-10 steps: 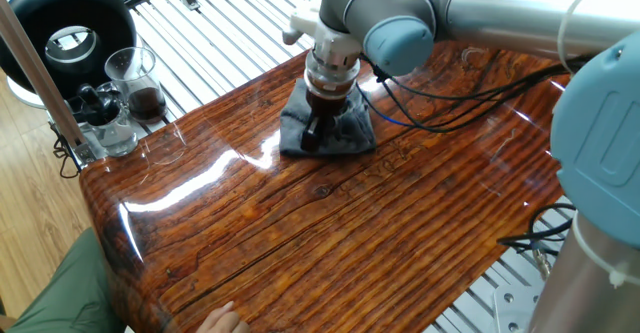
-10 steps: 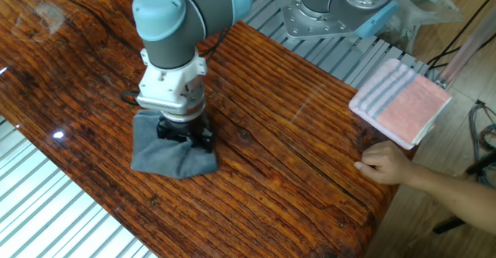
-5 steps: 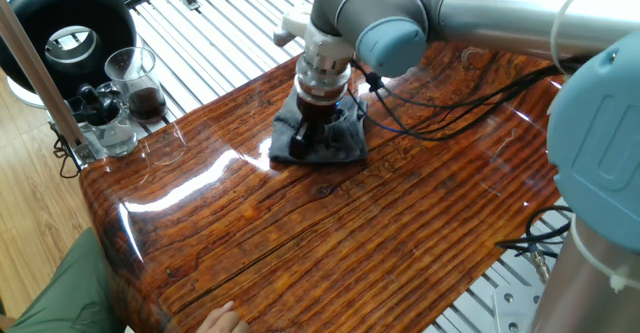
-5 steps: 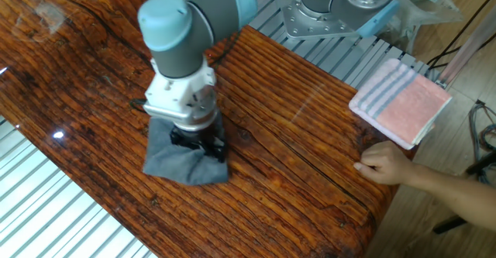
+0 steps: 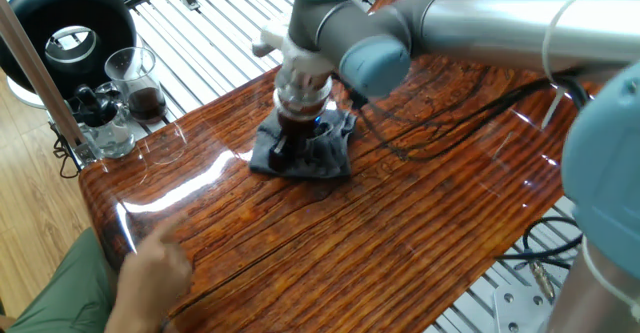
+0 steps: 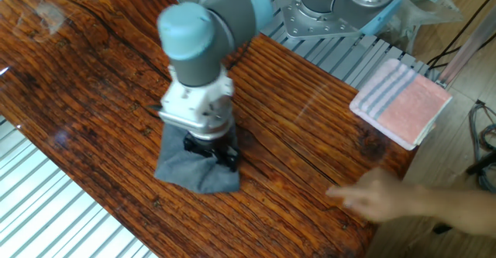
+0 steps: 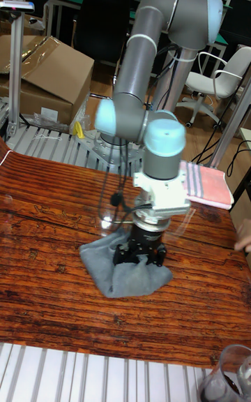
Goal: Clean the table with a cloth
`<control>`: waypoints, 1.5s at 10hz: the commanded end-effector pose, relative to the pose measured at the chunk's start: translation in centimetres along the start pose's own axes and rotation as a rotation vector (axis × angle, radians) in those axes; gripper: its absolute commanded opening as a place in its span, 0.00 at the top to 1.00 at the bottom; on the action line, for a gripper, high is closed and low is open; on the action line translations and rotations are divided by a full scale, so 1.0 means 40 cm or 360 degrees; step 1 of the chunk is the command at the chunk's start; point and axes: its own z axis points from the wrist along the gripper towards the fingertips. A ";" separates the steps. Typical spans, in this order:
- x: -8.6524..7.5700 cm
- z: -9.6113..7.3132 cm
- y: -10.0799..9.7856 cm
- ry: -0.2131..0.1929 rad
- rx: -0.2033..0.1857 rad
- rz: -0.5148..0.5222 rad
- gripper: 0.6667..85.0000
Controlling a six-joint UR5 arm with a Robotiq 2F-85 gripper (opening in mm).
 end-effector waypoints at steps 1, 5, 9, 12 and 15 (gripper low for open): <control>0.004 -0.003 0.075 -0.0031 0.0011 0.0100 1.00; 0.017 -0.021 0.105 -0.0028 -0.0025 0.0215 1.00; 0.098 -0.047 0.060 0.0086 0.0173 0.0173 1.00; 0.153 -0.139 0.001 0.0167 0.0243 0.0096 1.00; 0.195 -0.185 -0.031 0.0208 0.0317 0.0033 1.00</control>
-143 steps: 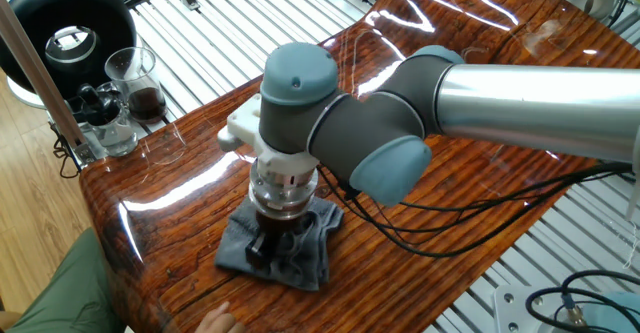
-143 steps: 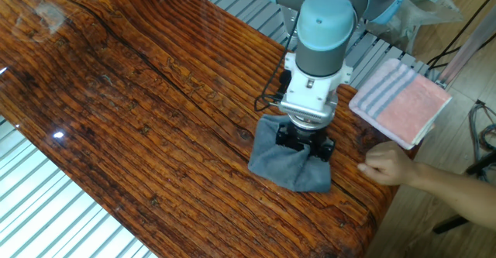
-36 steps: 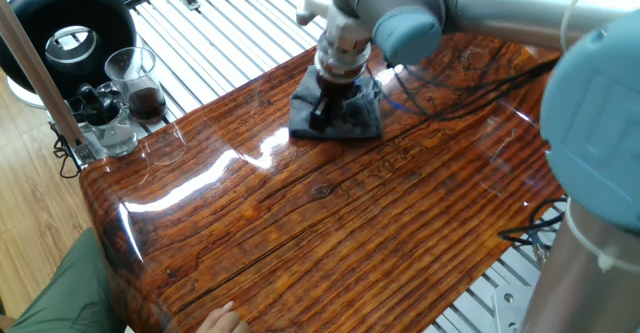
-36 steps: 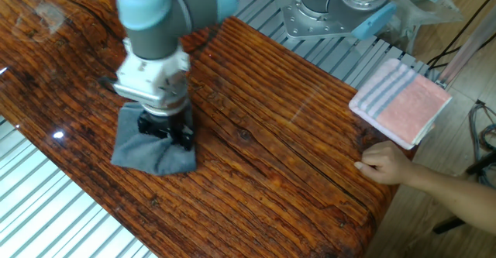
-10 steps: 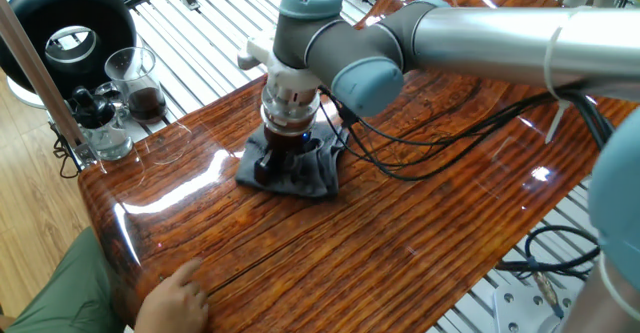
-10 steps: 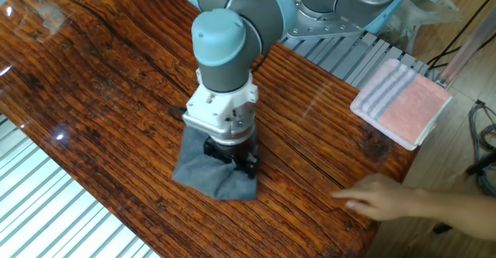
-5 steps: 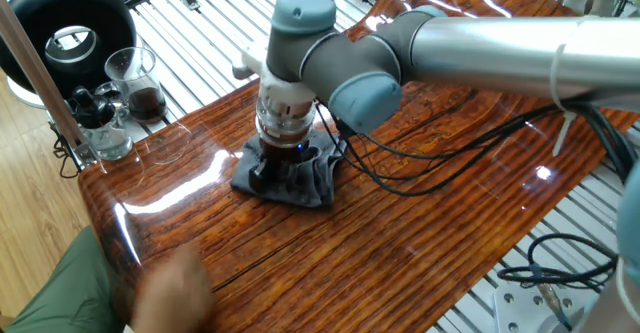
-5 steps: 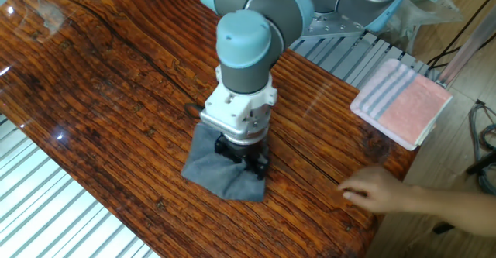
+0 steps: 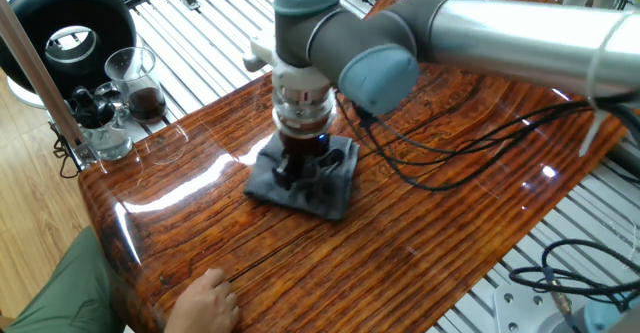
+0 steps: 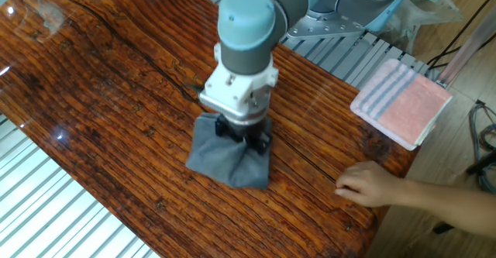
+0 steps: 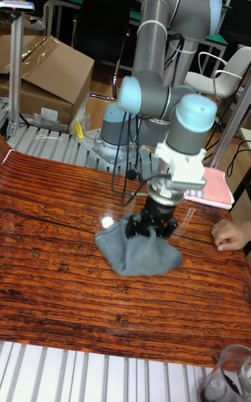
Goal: Clean the table with a cloth
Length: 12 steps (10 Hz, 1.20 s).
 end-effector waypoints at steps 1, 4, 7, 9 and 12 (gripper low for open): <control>0.061 -0.056 -0.044 0.0053 0.0056 -0.0045 1.00; 0.121 -0.109 -0.077 0.0083 0.0049 -0.0100 1.00; 0.162 -0.147 -0.126 0.0091 0.0074 -0.0159 1.00; 0.138 -0.136 -0.137 0.0077 0.0079 -0.0174 1.00; 0.094 -0.135 -0.110 -0.0031 0.0020 -0.0211 1.00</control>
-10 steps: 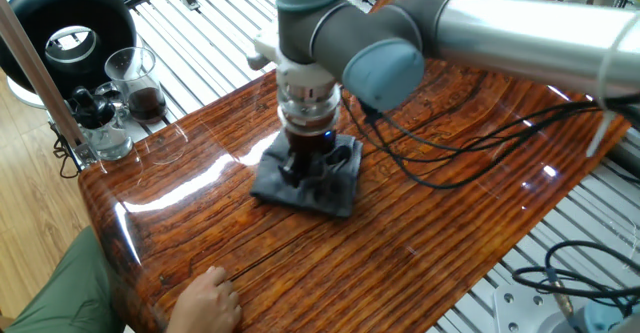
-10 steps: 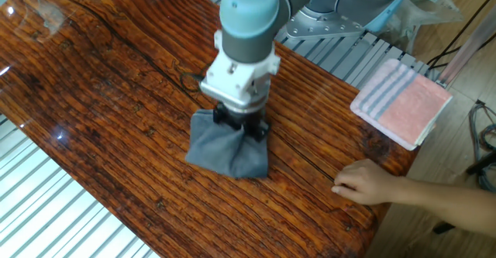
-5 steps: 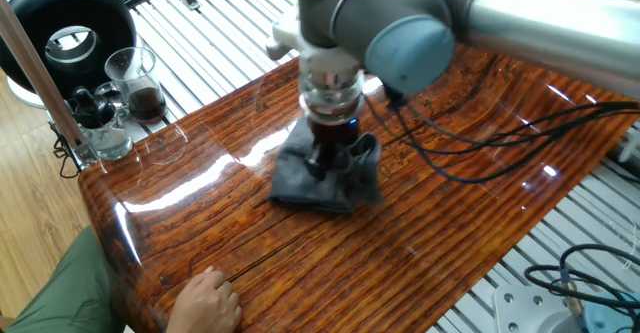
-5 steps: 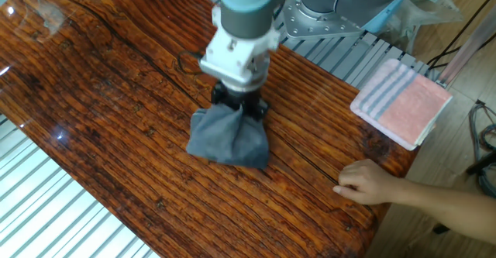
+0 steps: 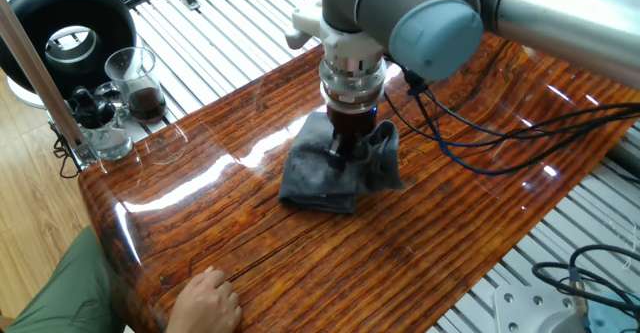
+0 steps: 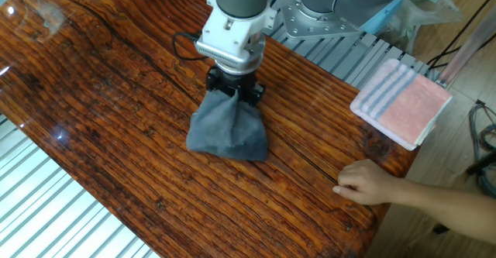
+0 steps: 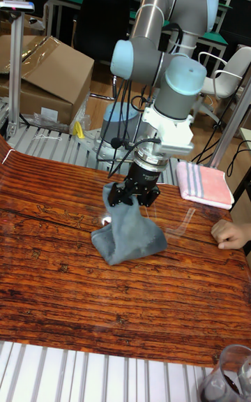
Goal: Clean the table with a cloth
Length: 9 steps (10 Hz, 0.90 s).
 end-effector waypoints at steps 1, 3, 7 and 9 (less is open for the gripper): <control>-0.085 -0.012 0.028 -0.0213 -0.0087 -0.0049 1.00; -0.137 -0.021 0.024 -0.0343 -0.0075 -0.0046 1.00; 0.028 -0.252 0.072 -0.0094 -0.0157 0.0066 1.00; 0.062 -0.345 0.070 -0.0042 -0.0161 0.0061 1.00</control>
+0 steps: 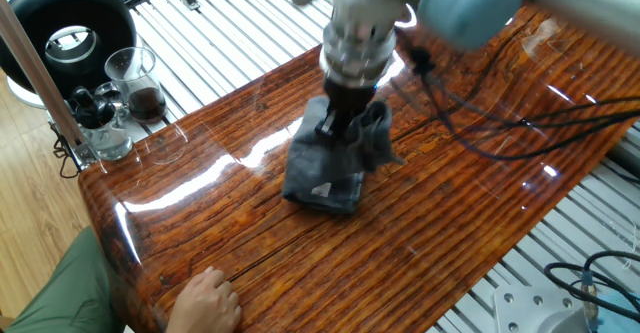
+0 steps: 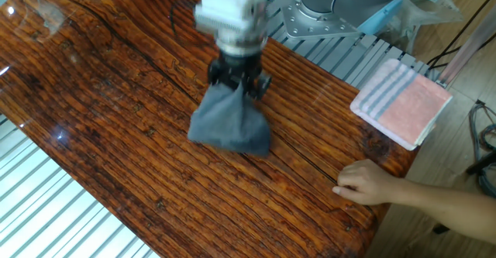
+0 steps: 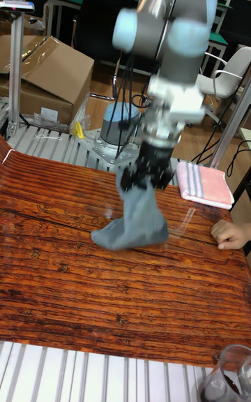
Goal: Clean the table with a cloth
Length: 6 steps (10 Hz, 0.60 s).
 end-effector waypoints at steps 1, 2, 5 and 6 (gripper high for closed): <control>0.062 -0.151 0.021 0.0072 -0.0019 0.0020 1.00; 0.072 -0.169 0.009 0.0086 0.0005 0.0020 1.00; 0.087 -0.192 -0.055 0.0081 0.0082 0.0007 1.00; 0.085 -0.194 -0.058 0.0073 0.0094 0.0029 1.00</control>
